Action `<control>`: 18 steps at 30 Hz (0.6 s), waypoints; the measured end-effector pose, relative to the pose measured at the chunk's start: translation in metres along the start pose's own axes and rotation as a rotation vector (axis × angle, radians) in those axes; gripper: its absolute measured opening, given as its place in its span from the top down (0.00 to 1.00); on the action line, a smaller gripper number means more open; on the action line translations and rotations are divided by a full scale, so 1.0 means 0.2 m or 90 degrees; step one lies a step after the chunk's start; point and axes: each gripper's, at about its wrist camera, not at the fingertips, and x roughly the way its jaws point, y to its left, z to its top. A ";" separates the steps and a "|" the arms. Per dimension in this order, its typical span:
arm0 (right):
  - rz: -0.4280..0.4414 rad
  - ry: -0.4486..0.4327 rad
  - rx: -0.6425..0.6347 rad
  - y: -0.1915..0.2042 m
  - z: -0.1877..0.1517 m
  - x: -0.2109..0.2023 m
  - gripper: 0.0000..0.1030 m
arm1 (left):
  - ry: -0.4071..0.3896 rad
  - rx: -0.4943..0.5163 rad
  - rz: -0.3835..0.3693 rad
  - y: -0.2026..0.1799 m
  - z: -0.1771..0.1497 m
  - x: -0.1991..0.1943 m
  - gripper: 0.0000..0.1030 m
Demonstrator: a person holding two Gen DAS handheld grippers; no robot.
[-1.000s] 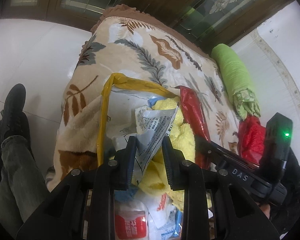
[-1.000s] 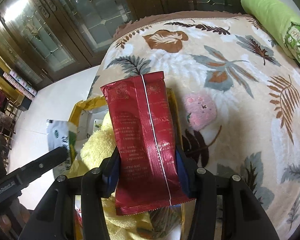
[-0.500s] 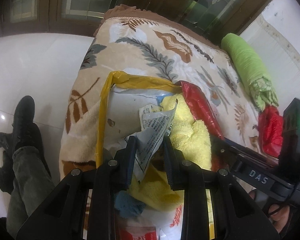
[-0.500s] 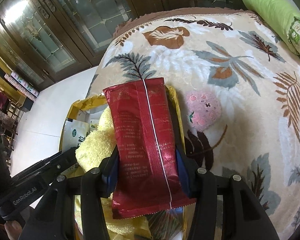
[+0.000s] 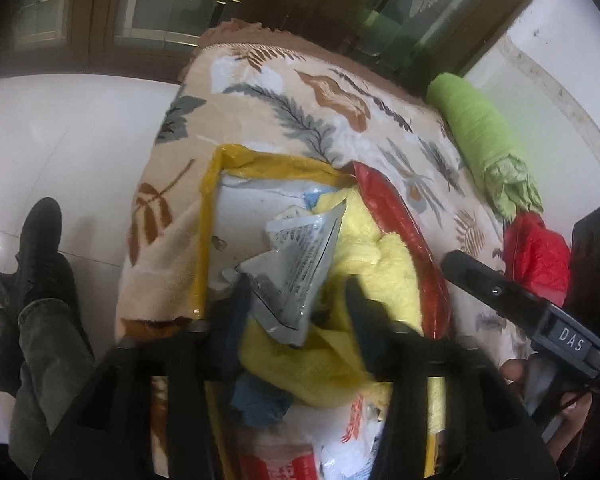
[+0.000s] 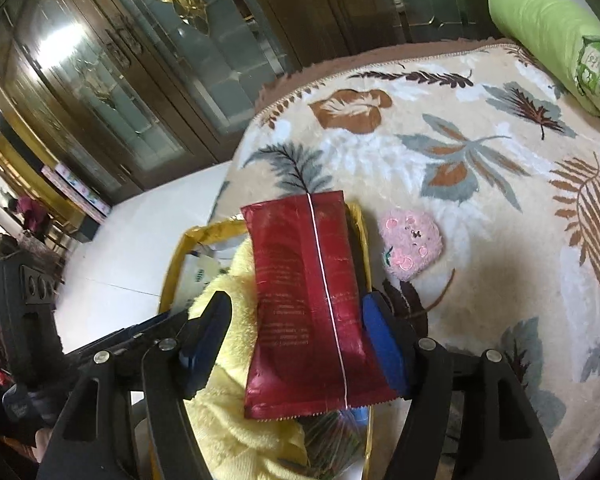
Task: Organize soft objects
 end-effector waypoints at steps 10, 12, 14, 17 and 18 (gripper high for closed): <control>0.042 -0.039 0.012 -0.02 -0.05 -0.16 0.33 | -0.014 -0.024 -0.047 -0.02 -0.07 -0.10 0.46; 0.054 -0.047 0.023 -0.04 -0.08 -0.22 0.33 | -0.033 0.002 -0.032 -0.08 -0.11 -0.17 0.46; 0.058 -0.054 0.036 -0.08 -0.12 -0.28 0.33 | -0.041 0.013 -0.027 -0.13 -0.15 -0.22 0.46; 0.059 -0.070 0.062 -0.17 -0.20 -0.38 0.33 | -0.050 0.036 -0.019 -0.24 -0.24 -0.27 0.46; 0.057 -0.073 0.069 -0.21 -0.23 -0.41 0.33 | -0.057 0.046 -0.013 -0.29 -0.28 -0.28 0.46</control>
